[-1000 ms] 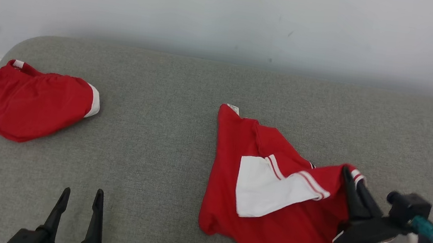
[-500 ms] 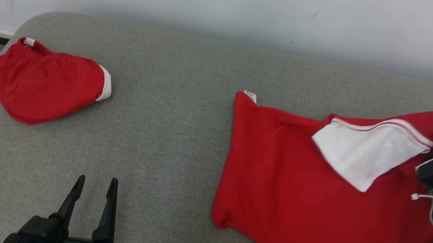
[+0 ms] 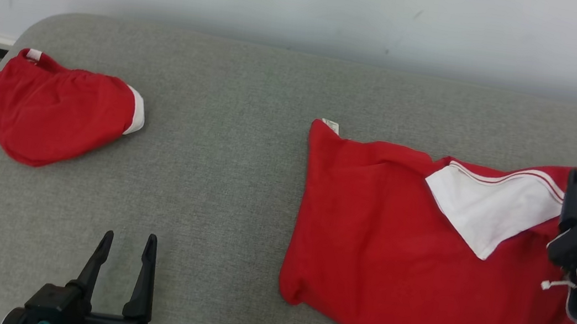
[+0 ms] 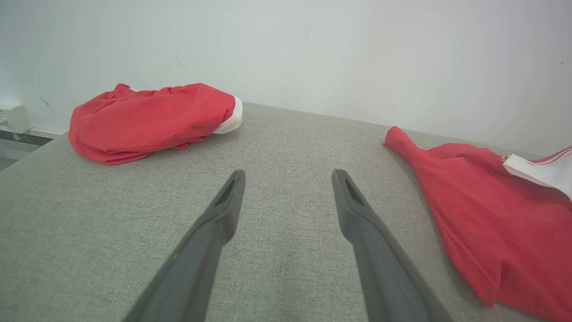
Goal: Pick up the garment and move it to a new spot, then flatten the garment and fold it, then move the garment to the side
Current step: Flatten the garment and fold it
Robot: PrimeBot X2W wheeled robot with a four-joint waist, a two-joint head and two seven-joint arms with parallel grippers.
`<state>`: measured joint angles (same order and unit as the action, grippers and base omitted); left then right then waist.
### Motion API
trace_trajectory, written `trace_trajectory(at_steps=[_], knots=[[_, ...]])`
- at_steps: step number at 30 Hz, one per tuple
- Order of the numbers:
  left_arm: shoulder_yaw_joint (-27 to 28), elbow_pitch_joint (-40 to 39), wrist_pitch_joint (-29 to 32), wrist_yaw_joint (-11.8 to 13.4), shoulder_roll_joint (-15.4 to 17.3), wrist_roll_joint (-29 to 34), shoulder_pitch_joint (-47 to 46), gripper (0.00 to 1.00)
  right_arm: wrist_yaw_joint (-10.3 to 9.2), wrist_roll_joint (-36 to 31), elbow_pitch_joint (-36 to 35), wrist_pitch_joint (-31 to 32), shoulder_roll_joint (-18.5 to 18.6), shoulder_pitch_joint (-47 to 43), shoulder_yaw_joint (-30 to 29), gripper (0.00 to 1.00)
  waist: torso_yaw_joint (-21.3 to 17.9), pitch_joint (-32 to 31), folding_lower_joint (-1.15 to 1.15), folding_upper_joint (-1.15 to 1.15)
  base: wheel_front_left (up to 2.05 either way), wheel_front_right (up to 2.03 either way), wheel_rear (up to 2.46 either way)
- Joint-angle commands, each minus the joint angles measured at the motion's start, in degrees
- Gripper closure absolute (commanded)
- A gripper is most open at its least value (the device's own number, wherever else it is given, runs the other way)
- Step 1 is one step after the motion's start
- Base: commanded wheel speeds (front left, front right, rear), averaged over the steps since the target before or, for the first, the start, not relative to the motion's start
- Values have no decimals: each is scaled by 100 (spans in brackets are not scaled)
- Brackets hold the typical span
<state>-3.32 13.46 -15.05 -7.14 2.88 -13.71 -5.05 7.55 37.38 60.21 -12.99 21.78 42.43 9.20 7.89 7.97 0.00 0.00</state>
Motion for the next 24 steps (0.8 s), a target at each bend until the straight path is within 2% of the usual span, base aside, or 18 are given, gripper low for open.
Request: trace_trajectory(at_steps=[1, 7, 12, 17, 24], knots=[[38, 0, -19, -30, 0, 32, 27, 0, -13, 72, -54, -35, -9, -197, 96, 0, -144, -138, 0, 0, 0, 0, 0], [125, -42, -19, -34, 2, 100, 201, 0, -13, 254, -519, -161, 55, -849, 417, 0, -392, -367, 0, 0, 0, 0, 0], [222, -77, -19, -32, 1, 134, 305, 0, -13, 223, -1094, -220, 161, -1255, 336, 0, -554, -458, 0, 0, 0, 0, 0], [305, -127, -19, -24, 1, 171, 394, 0, -13, -306, -2507, -213, 76, -1970, -281, 0, -709, -528, 0, 0, 0, 0, 0], [359, -126, -19, -30, 1, 234, 366, 0, -13, -1197, -4370, -215, -527, -3160, -1044, 0, -759, -595, 0, 0, 0, 0, 0]])
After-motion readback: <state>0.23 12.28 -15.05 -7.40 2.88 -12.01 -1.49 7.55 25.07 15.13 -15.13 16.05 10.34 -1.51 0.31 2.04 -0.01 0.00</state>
